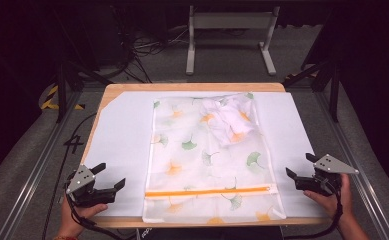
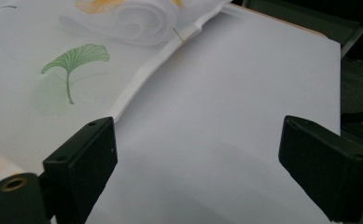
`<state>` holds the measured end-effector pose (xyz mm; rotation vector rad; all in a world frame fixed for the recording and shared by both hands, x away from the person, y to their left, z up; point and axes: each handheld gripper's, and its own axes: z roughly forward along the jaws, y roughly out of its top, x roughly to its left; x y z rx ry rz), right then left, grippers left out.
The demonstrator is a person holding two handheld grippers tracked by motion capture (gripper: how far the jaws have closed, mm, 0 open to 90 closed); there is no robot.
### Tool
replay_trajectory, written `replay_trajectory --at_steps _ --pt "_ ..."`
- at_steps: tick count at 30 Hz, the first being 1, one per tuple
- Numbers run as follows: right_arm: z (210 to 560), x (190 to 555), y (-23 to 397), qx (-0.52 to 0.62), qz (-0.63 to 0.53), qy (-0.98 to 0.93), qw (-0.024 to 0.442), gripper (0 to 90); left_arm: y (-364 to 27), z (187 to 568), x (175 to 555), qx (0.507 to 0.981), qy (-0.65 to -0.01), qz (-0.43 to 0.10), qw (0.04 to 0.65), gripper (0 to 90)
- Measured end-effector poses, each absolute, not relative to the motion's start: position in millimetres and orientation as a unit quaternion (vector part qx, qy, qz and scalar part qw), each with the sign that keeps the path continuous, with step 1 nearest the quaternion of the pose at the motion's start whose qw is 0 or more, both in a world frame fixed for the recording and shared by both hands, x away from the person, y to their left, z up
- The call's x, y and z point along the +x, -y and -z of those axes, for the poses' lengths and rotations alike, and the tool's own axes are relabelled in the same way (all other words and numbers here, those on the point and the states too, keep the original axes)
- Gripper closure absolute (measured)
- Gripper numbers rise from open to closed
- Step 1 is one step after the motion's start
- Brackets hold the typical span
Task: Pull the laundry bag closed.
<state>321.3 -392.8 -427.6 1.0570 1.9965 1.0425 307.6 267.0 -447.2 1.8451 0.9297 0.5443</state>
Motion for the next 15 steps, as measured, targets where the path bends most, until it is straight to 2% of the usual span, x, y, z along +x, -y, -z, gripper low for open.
replay_trajectory --at_steps 15 --pt "427.8 321.3 392.6 0.4 -0.401 -0.76 0.318 12.4 -264.8 447.8 308.4 0.763 -0.38 -0.223 0.474 11.5"
